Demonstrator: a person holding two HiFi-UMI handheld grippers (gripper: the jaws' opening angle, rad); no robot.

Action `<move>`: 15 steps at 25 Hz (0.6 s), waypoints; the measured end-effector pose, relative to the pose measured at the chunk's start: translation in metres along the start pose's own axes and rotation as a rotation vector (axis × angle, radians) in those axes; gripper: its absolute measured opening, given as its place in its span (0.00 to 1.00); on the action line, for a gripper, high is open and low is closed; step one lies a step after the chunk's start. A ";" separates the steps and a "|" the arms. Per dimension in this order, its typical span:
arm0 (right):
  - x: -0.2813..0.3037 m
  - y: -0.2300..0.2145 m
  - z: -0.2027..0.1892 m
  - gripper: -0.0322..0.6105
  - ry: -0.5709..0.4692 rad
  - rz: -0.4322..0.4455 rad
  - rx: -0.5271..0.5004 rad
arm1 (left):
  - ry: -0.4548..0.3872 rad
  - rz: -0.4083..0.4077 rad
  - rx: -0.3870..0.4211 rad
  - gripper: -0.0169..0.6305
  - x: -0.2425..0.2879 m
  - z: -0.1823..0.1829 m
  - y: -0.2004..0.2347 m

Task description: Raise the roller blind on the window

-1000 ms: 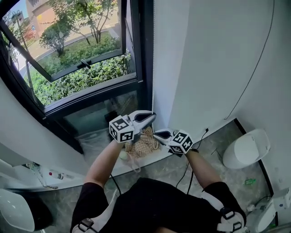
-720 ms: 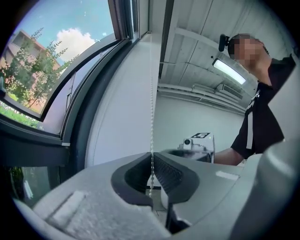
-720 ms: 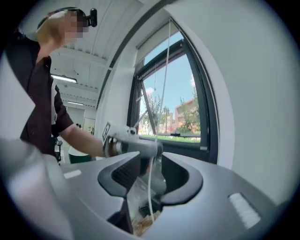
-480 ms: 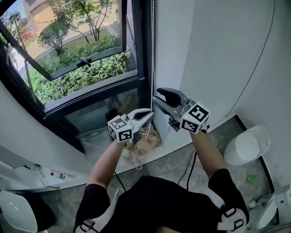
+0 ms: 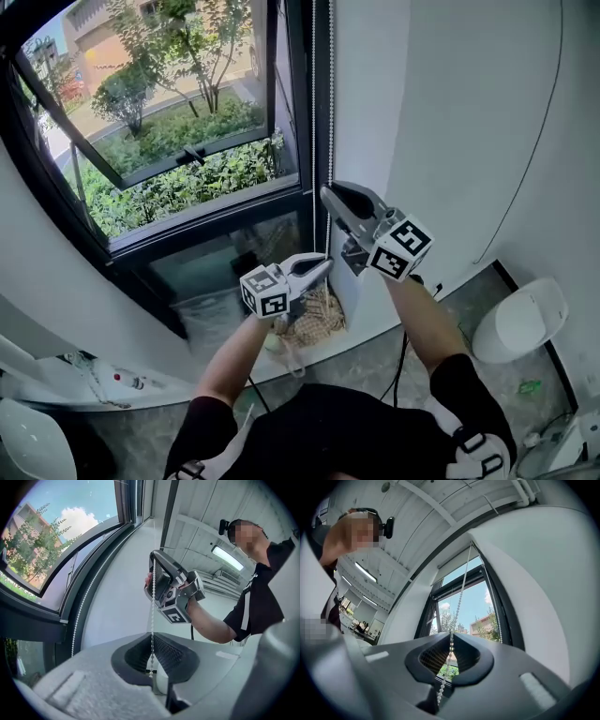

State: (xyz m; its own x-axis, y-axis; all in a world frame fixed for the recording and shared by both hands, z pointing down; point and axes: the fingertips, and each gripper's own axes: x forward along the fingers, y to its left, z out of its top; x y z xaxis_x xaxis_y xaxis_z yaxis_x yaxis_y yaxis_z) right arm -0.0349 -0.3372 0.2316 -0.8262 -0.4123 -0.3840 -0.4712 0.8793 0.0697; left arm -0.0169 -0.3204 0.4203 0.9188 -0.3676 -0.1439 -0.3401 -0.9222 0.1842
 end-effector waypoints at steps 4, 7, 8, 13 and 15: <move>-0.011 0.000 -0.004 0.06 0.004 -0.005 -0.021 | 0.025 -0.010 -0.011 0.05 0.007 -0.010 -0.001; -0.025 -0.001 -0.032 0.06 0.079 -0.007 -0.046 | 0.109 -0.012 -0.019 0.05 0.014 -0.042 -0.005; -0.032 -0.001 -0.044 0.06 0.106 -0.008 -0.038 | 0.138 -0.006 -0.034 0.05 0.014 -0.057 -0.006; -0.069 0.010 -0.095 0.07 0.196 -0.012 0.032 | 0.231 0.062 -0.136 0.05 -0.002 -0.118 -0.002; -0.079 0.012 -0.101 0.07 0.211 -0.011 0.043 | 0.258 0.078 -0.115 0.05 -0.005 -0.128 -0.004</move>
State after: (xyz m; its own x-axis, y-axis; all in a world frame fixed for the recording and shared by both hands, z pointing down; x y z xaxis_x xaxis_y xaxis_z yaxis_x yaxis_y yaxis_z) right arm -0.0063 -0.3178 0.3558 -0.8694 -0.4590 -0.1828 -0.4709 0.8818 0.0254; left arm 0.0051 -0.2994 0.5449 0.9165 -0.3801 0.1248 -0.4000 -0.8672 0.2966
